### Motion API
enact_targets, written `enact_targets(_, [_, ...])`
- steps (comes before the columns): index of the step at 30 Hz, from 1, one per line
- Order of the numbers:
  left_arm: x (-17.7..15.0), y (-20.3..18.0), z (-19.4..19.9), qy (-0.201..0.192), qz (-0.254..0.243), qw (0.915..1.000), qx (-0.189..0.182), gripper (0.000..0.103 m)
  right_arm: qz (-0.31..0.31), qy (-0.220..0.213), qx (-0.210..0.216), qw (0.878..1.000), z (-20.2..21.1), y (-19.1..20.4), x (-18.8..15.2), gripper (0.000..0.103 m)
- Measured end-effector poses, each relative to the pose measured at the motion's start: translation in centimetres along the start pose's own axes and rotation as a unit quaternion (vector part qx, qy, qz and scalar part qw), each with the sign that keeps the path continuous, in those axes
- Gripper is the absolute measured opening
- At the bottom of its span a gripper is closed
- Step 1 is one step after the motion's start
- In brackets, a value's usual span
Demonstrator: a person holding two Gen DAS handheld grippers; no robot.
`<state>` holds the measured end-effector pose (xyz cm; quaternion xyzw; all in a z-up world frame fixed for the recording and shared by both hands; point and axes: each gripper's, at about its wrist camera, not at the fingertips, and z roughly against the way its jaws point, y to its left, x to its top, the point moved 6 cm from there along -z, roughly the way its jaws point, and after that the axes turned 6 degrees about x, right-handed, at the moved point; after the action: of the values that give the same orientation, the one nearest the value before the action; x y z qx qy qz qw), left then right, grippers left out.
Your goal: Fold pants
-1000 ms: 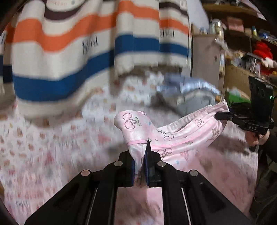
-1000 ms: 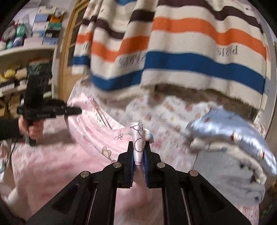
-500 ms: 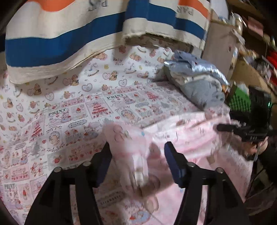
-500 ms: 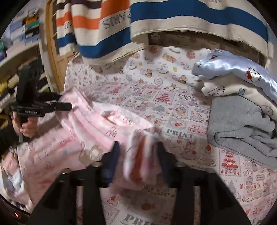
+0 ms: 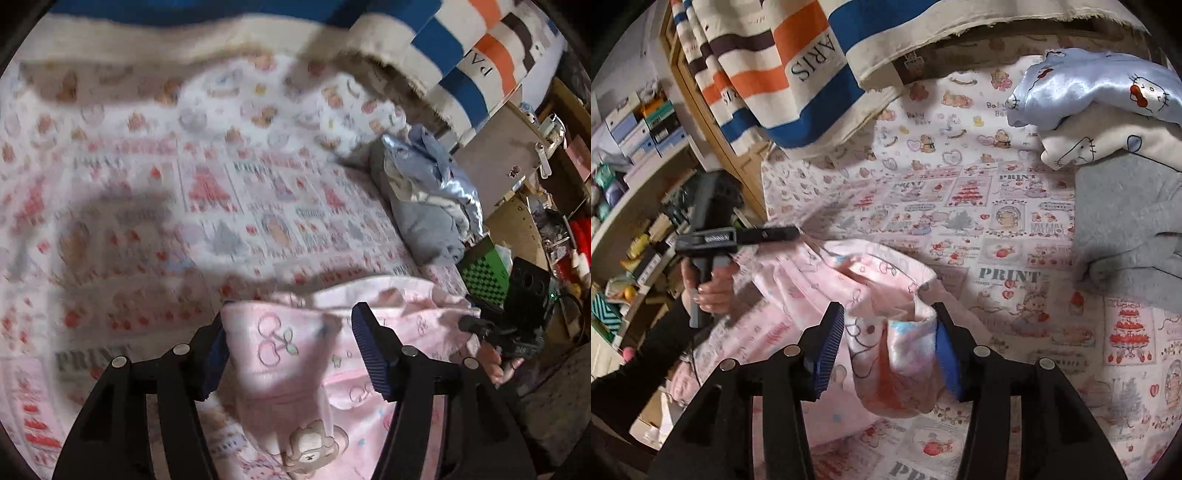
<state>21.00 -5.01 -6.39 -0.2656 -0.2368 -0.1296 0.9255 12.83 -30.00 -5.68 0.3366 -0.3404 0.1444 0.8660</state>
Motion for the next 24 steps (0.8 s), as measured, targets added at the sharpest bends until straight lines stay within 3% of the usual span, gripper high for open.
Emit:
enact_targets(1, [-0.4,0.0,-0.2,0.011,0.0,0.9999,0.002,0.056,-0.002,0.001,-0.002,1.0,0.0,-0.1,0.1,0.05])
enact_targets(2, [-0.7,-0.1,-0.4,0.02,-0.002,0.9998,0.002,0.043,-0.002,0.002,-0.004,1.0,0.0,-0.1,0.1,0.039])
enact_targets(3, [-1.1,-0.1,-0.5,0.027,-0.004,0.9996,-0.002,0.027,-0.001,0.008,-0.003,1.0,-0.1,0.0,0.0,0.018])
enact_targets(4, [-1.4,-0.2,-0.5,0.032,-0.006,0.9995,-0.005,0.019,0.002,0.01,-0.003,1.0,-0.1,0.0,-0.1,0.009])
enact_targets(5, [-1.5,-0.2,-0.3,0.031,-0.007,0.9994,-0.011,0.015,0.006,0.006,-0.004,1.0,0.1,0.1,-0.1,0.007])
enact_targets(9, [-0.6,-0.2,0.4,0.004,-0.001,0.9994,-0.034,0.015,0.047,0.002,-0.019,0.999,0.9,0.6,0.3,0.007])
enact_targets(11, [0.7,-0.4,0.2,-0.01,-0.004,0.9995,-0.029,0.015,0.071,0.004,-0.056,0.996,0.7,0.5,1.3,0.006])
enact_targets(14, [3.8,-0.9,0.0,-0.042,-0.002,0.999,-0.013,0.015,0.086,-0.013,-0.095,0.992,0.3,0.0,4.3,0.006])
enact_targets(16, [6.4,-1.3,0.5,-0.073,-0.003,0.9973,-0.009,0.015,0.089,-0.05,-0.119,0.988,0.9,-0.7,7.9,0.006])
enact_targets(20, [10.8,-2.7,3.5,-0.15,-0.015,0.9879,-0.036,0.015,0.145,-0.132,-0.178,0.964,2.9,-0.1,12.5,0.006])
enact_targets(22, [11.3,-3.4,5.3,-0.183,-0.039,0.9814,-0.043,0.015,0.193,-0.154,-0.168,0.954,3.6,1.8,12.4,0.006])
enact_targets(24, [9.5,-3.8,6.1,-0.176,-0.074,0.9805,-0.047,0.015,0.236,-0.146,-0.163,0.947,3.6,3.1,10.6,0.006])
